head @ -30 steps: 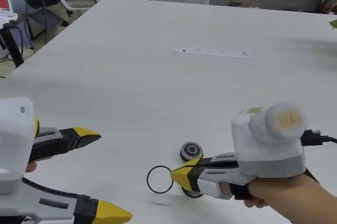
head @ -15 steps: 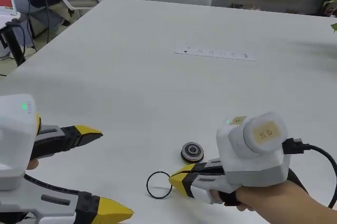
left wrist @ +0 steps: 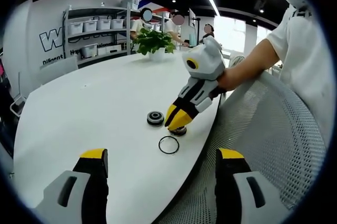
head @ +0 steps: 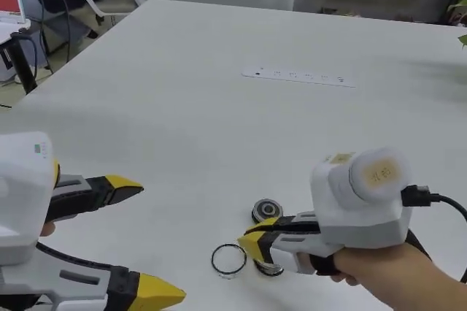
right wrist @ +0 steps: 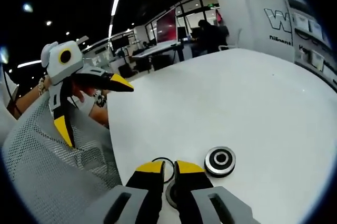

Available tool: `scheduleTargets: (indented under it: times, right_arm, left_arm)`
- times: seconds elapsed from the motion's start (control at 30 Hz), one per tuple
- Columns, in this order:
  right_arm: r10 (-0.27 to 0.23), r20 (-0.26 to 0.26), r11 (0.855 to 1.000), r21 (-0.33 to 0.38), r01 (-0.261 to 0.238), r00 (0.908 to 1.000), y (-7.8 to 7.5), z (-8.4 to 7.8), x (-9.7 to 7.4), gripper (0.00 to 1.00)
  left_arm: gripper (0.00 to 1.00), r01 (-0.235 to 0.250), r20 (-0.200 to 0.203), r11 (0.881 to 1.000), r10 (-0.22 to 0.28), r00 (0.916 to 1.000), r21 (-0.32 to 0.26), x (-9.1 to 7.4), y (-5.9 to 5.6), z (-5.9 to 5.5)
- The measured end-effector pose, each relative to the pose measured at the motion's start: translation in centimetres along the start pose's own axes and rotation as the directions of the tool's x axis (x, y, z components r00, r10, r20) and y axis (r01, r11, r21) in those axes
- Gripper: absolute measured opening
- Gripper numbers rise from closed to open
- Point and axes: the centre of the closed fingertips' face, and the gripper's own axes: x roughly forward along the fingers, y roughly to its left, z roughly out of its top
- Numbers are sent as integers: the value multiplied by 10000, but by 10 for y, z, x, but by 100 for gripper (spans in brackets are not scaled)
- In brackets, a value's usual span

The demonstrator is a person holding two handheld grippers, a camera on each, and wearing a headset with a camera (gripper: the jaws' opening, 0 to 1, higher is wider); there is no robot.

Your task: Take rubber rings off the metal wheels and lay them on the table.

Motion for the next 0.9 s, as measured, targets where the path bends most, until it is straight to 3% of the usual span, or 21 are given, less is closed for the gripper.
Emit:
scheduleTargets:
  times: [0.6, 0.9]
  right_arm:
    - [-123, 767, 9998, -168, 137, 9970, -8, 34, -24, 11]
    - [229, 830, 9968, -784, -164, 9963, -4, 40, -34, 14]
  left_arm:
    - [81, -14, -17, 10000, 14, 10000, -21, 0, 0, 0]
    - [81, -28, 2, 10000, 28, 10000, -45, 0, 0, 0]
